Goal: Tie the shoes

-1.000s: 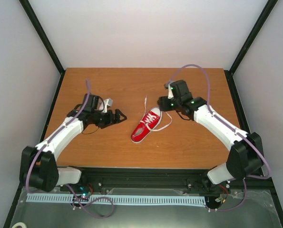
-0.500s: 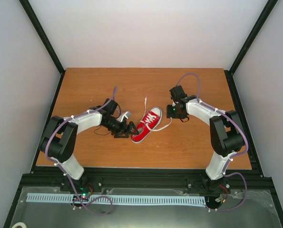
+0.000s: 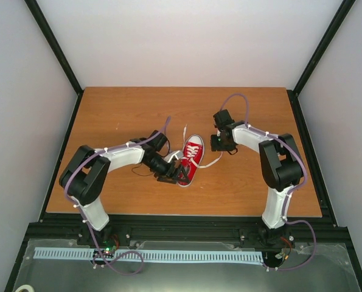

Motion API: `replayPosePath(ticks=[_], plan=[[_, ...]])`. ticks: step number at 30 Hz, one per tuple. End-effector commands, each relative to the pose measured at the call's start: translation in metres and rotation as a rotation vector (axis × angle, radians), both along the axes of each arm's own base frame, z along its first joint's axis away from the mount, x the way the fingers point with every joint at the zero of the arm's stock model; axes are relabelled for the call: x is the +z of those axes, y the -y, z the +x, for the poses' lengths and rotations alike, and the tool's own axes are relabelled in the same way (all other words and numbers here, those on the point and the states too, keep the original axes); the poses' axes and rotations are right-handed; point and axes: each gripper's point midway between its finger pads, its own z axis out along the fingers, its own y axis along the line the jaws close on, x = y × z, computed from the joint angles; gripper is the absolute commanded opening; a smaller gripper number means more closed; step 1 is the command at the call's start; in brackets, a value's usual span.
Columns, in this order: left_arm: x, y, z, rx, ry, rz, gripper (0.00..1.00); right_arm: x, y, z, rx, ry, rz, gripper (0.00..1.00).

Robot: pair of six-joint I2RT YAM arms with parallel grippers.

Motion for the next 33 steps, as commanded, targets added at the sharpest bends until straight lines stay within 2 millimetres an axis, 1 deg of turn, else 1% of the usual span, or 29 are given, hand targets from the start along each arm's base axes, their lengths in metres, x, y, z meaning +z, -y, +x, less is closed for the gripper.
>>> replayPosePath(ticks=[1, 4, 7, 9, 10, 13, 15, 16, 18, 20, 22, 23, 26, 28, 30, 31, 32, 33], plan=[[0.031, -0.001, 0.021, 0.027, 0.180, 0.004, 0.97, -0.001, 0.005, 0.018, -0.011, 0.035, -0.039, 0.46], [0.047, -0.014, 0.032, 0.101, 0.260, 0.037, 0.98, -0.008, 0.007, 0.021, -0.019, 0.029, -0.056, 0.45], [0.069, -0.030, 0.049, 0.209, 0.355, 0.064, 0.99, -0.018, 0.007, 0.021, -0.023, 0.009, -0.067, 0.39], [0.085, -0.045, 0.064, 0.304, 0.414, 0.090, 1.00, -0.024, 0.009, 0.020, -0.031, -0.002, -0.078, 0.32], [0.093, -0.052, 0.071, 0.352, 0.438, 0.099, 1.00, -0.024, 0.010, 0.019, -0.037, 0.001, -0.076, 0.26], [0.121, -0.073, 0.091, 0.490, 0.514, 0.114, 1.00, -0.009, 0.013, 0.018, -0.063, 0.052, -0.054, 0.04], [0.138, -0.082, 0.101, 0.552, 0.565, 0.114, 1.00, 0.004, 0.022, 0.013, -0.095, 0.084, -0.057, 0.03], [0.144, -0.084, 0.104, 0.570, 0.572, 0.107, 1.00, 0.011, 0.026, 0.010, -0.113, 0.096, -0.055, 0.03], [0.151, -0.087, 0.109, 0.602, 0.560, 0.106, 1.00, 0.021, 0.038, -0.004, -0.146, 0.104, -0.060, 0.03], [0.151, -0.090, 0.114, 0.630, 0.538, 0.122, 1.00, 0.030, 0.049, -0.019, -0.184, 0.105, -0.065, 0.03], [0.153, -0.094, 0.117, 0.657, 0.531, 0.137, 1.00, 0.035, 0.059, -0.040, -0.216, 0.080, -0.069, 0.03], [0.155, -0.096, 0.119, 0.667, 0.530, 0.142, 1.00, 0.041, 0.063, -0.050, -0.234, 0.079, -0.063, 0.03], [0.162, -0.104, 0.123, 0.711, 0.533, 0.168, 1.00, 0.044, 0.076, -0.082, -0.299, 0.046, -0.060, 0.03], [0.167, -0.110, 0.123, 0.743, 0.544, 0.185, 1.00, 0.045, 0.082, -0.100, -0.336, 0.032, -0.049, 0.03], [0.175, -0.118, 0.123, 0.773, 0.570, 0.197, 1.00, 0.055, 0.078, -0.105, -0.325, 0.058, -0.001, 0.05], [0.177, -0.122, 0.122, 0.787, 0.579, 0.205, 1.00, 0.064, 0.072, -0.102, -0.300, 0.084, 0.035, 0.22], [0.178, -0.126, 0.122, 0.794, 0.576, 0.209, 1.00, 0.075, 0.067, -0.096, -0.278, 0.119, 0.061, 0.37], [0.177, -0.130, 0.121, 0.804, 0.560, 0.213, 1.00, 0.087, 0.061, -0.088, -0.247, 0.159, 0.087, 0.44]])
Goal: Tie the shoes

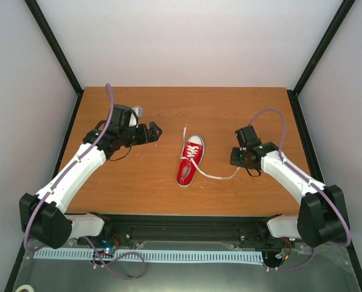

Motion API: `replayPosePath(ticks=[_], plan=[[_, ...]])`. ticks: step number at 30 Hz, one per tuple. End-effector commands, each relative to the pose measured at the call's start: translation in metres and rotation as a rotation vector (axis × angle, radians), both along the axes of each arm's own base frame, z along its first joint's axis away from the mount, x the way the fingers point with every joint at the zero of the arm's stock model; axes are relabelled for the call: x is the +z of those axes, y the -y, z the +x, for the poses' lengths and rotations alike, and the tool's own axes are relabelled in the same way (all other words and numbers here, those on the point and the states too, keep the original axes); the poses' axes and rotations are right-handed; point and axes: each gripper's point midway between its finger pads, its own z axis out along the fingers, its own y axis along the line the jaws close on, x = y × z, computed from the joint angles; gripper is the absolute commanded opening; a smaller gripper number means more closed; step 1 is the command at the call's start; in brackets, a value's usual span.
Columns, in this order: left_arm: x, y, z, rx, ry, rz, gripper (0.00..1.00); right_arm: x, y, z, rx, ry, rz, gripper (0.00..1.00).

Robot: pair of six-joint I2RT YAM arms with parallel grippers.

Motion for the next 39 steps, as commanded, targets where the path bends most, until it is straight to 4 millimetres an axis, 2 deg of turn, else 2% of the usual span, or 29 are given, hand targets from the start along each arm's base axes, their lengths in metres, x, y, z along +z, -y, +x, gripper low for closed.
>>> replayPosePath(ticks=[1, 3, 5, 8, 9, 10, 13, 18, 21, 25, 33, 35, 36, 39], plan=[[0.020, -0.024, 0.000, 0.102, -0.002, -0.007, 1.00, 0.051, -0.021, 0.024, 0.072, 0.150, 0.095, 0.48], [0.019, -0.034, -0.003, 0.131, -0.030, -0.021, 1.00, 0.079, -0.035, 0.046, 0.126, 0.206, 0.092, 0.52], [0.025, -0.043, -0.004, 0.146, -0.001, -0.021, 1.00, 0.093, -0.054, 0.066, 0.170, 0.211, 0.096, 0.55], [0.040, -0.055, -0.005, 0.159, 0.064, 0.016, 1.00, 0.099, -0.089, 0.096, 0.213, 0.209, 0.120, 0.53], [0.043, -0.058, -0.005, 0.158, 0.073, 0.032, 1.00, 0.088, -0.102, 0.106, 0.226, 0.185, 0.122, 0.53], [0.047, -0.059, -0.005, 0.155, 0.080, 0.042, 1.00, 0.088, -0.115, 0.115, 0.234, 0.177, 0.132, 0.53], [0.050, -0.054, -0.010, 0.105, 0.070, 0.044, 1.00, 0.069, -0.148, 0.140, 0.242, 0.118, 0.152, 0.52], [0.053, -0.045, -0.019, 0.039, 0.073, 0.019, 1.00, 0.025, -0.179, 0.168, 0.261, 0.040, 0.106, 0.51], [0.049, -0.045, -0.021, 0.035, 0.062, 0.020, 1.00, 0.000, -0.191, 0.179, 0.291, -0.005, 0.083, 0.49], [0.041, -0.049, -0.022, 0.045, 0.048, 0.050, 1.00, -0.027, -0.204, 0.182, 0.348, -0.054, 0.035, 0.48], [0.024, -0.056, -0.022, 0.052, 0.012, 0.111, 1.00, -0.057, -0.224, 0.181, 0.468, -0.088, 0.017, 0.45], [0.021, -0.058, -0.022, 0.060, 0.006, 0.116, 1.00, -0.071, -0.226, 0.176, 0.502, -0.112, 0.002, 0.45], [0.021, -0.058, -0.022, 0.059, 0.009, 0.115, 1.00, -0.066, -0.231, 0.181, 0.515, -0.091, 0.001, 0.45], [0.019, -0.056, -0.022, 0.049, 0.006, 0.115, 1.00, -0.076, -0.231, 0.178, 0.533, -0.103, -0.034, 0.45]])
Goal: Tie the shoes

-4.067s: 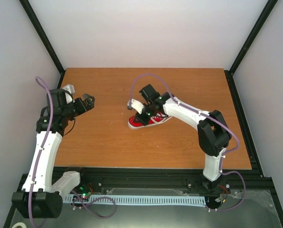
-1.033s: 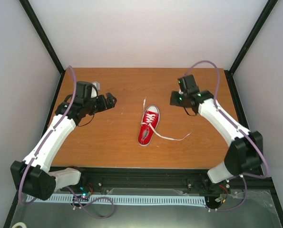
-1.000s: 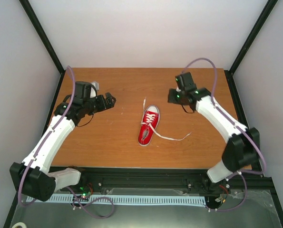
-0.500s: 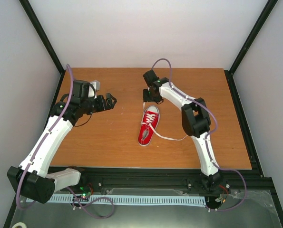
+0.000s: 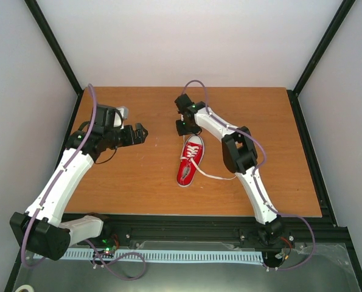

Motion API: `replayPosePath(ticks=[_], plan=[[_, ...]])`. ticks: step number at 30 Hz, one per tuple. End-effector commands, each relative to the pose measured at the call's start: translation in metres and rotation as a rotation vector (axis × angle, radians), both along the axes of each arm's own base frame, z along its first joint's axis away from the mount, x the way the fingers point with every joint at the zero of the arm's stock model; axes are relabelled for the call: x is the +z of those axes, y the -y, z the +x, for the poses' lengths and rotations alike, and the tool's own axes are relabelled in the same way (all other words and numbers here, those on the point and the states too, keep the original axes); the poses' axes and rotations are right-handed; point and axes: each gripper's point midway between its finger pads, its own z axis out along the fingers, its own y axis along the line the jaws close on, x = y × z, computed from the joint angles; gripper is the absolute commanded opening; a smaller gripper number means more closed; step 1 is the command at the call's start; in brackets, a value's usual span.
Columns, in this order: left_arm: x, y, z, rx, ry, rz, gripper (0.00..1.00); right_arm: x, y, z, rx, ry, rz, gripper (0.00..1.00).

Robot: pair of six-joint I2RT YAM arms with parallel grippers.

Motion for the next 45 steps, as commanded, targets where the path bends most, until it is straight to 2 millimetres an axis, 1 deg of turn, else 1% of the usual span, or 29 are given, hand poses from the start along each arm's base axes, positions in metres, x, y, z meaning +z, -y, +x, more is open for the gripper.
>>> replayPosePath(ticks=[1, 3, 4, 7, 9, 10, 12, 14, 16, 17, 18, 21, 23, 25, 27, 30, 32, 34, 36, 38, 39, 40, 42, 44, 45], plan=[[-0.006, -0.003, -0.002, -0.010, -0.011, 0.024, 1.00, -0.017, -0.006, -0.008, 0.076, -0.017, -0.057, 0.45], [-0.007, -0.002, -0.002, -0.014, -0.017, 0.022, 1.00, -0.025, -0.005, -0.012, 0.078, -0.032, -0.081, 0.42], [-0.008, -0.002, -0.002, -0.015, -0.018, 0.021, 1.00, -0.029, -0.004, -0.015, 0.081, -0.042, -0.086, 0.37], [-0.008, -0.001, -0.001, -0.018, -0.009, 0.016, 1.00, -0.031, -0.007, -0.017, 0.070, -0.056, -0.069, 0.16], [-0.008, 0.002, 0.001, -0.029, 0.002, 0.003, 1.00, -0.018, -0.014, -0.011, 0.058, -0.035, -0.030, 0.04], [-0.008, 0.005, 0.003, -0.036, 0.010, -0.009, 1.00, -0.007, -0.017, -0.007, 0.051, -0.017, -0.008, 0.03], [-0.011, 0.011, 0.007, -0.048, 0.018, -0.038, 1.00, 0.022, -0.025, 0.001, 0.035, 0.022, 0.052, 0.03], [-0.013, 0.020, 0.013, -0.073, 0.019, -0.075, 1.00, 0.059, -0.030, 0.006, 0.017, 0.071, 0.123, 0.03], [-0.014, 0.032, 0.020, -0.103, 0.021, -0.138, 1.00, 0.099, -0.033, 0.004, 0.007, 0.117, 0.193, 0.03], [-0.014, 0.040, 0.024, -0.116, 0.026, -0.178, 1.00, 0.116, -0.031, 0.002, 0.005, 0.137, 0.218, 0.03], [-0.011, 0.048, 0.030, -0.127, 0.046, -0.222, 1.00, 0.139, -0.029, -0.004, 0.009, 0.165, 0.249, 0.03], [-0.008, 0.074, 0.045, -0.180, 0.122, -0.306, 0.99, 0.172, -0.022, -0.021, 0.008, 0.195, 0.333, 0.03], [-0.002, 0.083, 0.052, -0.189, 0.164, -0.294, 0.99, 0.185, -0.019, -0.033, 0.003, 0.181, 0.403, 0.03], [-0.003, 0.086, 0.056, -0.190, 0.196, -0.286, 0.99, 0.190, -0.018, -0.042, -0.003, 0.170, 0.447, 0.03], [-0.008, 0.090, 0.053, -0.218, 0.205, -0.298, 0.99, 0.195, -0.016, -0.047, -0.024, 0.155, 0.461, 0.03], [-0.023, 0.100, 0.046, -0.293, 0.194, -0.310, 0.98, 0.207, -0.011, -0.051, -0.050, 0.169, 0.475, 0.03], [-0.030, 0.107, 0.041, -0.339, 0.229, -0.327, 0.97, 0.217, -0.008, -0.052, -0.056, 0.198, 0.489, 0.03], [-0.025, 0.111, 0.039, -0.351, 0.279, -0.349, 0.97, 0.226, -0.002, -0.055, -0.086, 0.217, 0.500, 0.03], [-0.013, 0.119, 0.036, -0.373, 0.321, -0.366, 0.97, 0.238, 0.001, -0.062, -0.086, 0.222, 0.525, 0.03], [-0.006, 0.129, 0.033, -0.404, 0.343, -0.356, 0.98, 0.242, 0.001, -0.070, -0.077, 0.207, 0.545, 0.03], [-0.007, 0.135, 0.032, -0.425, 0.346, -0.344, 0.98, 0.244, 0.000, -0.075, -0.067, 0.200, 0.563, 0.03], [-0.010, 0.139, 0.030, -0.443, 0.343, -0.323, 0.98, 0.246, -0.001, -0.079, -0.059, 0.198, 0.583, 0.03], [-0.028, 0.145, 0.030, -0.441, 0.314, -0.274, 0.97, 0.254, 0.001, -0.081, -0.060, 0.234, 0.607, 0.03], [-0.036, 0.148, 0.031, -0.415, 0.269, -0.310, 0.97, 0.262, 0.009, -0.076, -0.093, 0.270, 0.607, 0.03], [-0.034, 0.150, 0.031, -0.417, 0.260, -0.328, 0.97, 0.266, 0.013, -0.074, -0.114, 0.280, 0.606, 0.03]])
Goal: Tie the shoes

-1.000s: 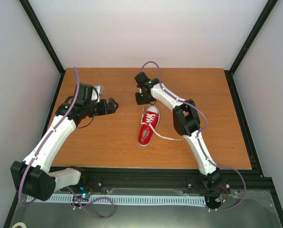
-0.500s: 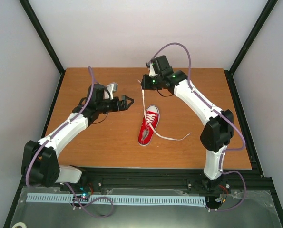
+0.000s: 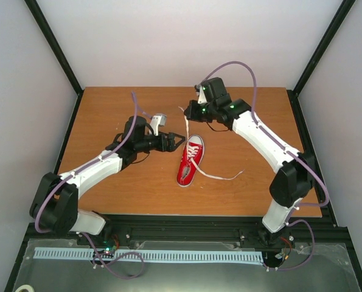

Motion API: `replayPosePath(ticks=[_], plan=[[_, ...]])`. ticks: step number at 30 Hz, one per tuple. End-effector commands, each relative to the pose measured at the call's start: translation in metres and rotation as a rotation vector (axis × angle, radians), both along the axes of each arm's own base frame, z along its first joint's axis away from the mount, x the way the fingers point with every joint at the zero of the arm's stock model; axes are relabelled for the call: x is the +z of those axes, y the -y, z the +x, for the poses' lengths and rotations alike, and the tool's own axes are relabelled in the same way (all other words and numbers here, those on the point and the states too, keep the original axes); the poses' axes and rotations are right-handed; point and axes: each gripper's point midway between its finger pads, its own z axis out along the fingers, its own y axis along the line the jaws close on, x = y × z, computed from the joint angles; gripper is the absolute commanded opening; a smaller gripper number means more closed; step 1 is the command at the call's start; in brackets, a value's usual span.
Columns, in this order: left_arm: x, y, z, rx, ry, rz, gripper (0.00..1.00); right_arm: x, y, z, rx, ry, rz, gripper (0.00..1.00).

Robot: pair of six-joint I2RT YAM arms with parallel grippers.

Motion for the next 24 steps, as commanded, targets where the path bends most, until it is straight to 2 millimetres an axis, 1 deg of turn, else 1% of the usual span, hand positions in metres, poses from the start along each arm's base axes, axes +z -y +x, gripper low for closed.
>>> replayPosePath(ticks=[1, 2, 3, 4, 6, 8, 10, 11, 12, 14, 16, 17, 19, 22, 24], plan=[[0.014, 0.012, 0.011, -0.006, 0.031, -0.038, 0.97, 0.040, 0.010, 0.007, -0.070, 0.087, 0.074, 0.03], [0.016, 0.014, 0.011, -0.013, 0.038, -0.044, 0.97, 0.043, 0.012, 0.006, -0.077, 0.098, 0.085, 0.03], [0.017, 0.015, 0.014, -0.016, 0.055, -0.042, 0.98, 0.037, 0.014, 0.003, -0.081, 0.094, 0.092, 0.03], [0.014, 0.015, 0.015, -0.020, 0.071, -0.030, 0.98, 0.038, 0.015, -0.001, -0.078, 0.110, 0.106, 0.03], [0.005, 0.016, 0.018, -0.028, 0.083, -0.011, 0.98, 0.028, 0.019, -0.001, -0.094, 0.092, 0.114, 0.03], [-0.008, 0.018, 0.021, -0.031, 0.062, 0.005, 0.97, 0.024, 0.016, -0.007, -0.052, 0.049, 0.134, 0.03], [-0.018, 0.016, 0.027, 0.012, 0.046, -0.008, 0.97, 0.020, 0.014, -0.012, -0.003, 0.051, 0.117, 0.03], [-0.019, 0.015, 0.028, 0.039, 0.026, -0.038, 0.97, 0.014, 0.017, -0.012, -0.002, 0.053, 0.086, 0.03], [-0.018, 0.014, 0.029, 0.056, 0.021, -0.062, 0.97, 0.011, 0.021, -0.012, -0.004, 0.050, 0.066, 0.03], [-0.012, 0.018, 0.027, 0.044, -0.003, -0.093, 0.97, 0.012, 0.028, -0.009, -0.006, 0.032, 0.079, 0.03], [-0.006, 0.027, 0.025, -0.014, 0.031, -0.015, 0.98, 0.019, 0.030, -0.008, -0.017, 0.043, 0.103, 0.03], [-0.006, 0.029, 0.028, -0.029, 0.048, 0.021, 0.98, 0.021, 0.029, -0.008, -0.023, 0.048, 0.121, 0.03], [-0.007, 0.033, 0.031, -0.044, 0.063, 0.029, 0.98, 0.022, 0.026, -0.006, -0.032, 0.039, 0.153, 0.03], [-0.008, 0.038, 0.033, -0.049, 0.067, -0.023, 0.98, 0.026, 0.020, -0.005, -0.018, 0.021, 0.184, 0.03], [-0.006, 0.043, 0.035, -0.063, 0.070, -0.051, 0.98, 0.029, 0.019, -0.004, -0.010, 0.021, 0.181, 0.03]])
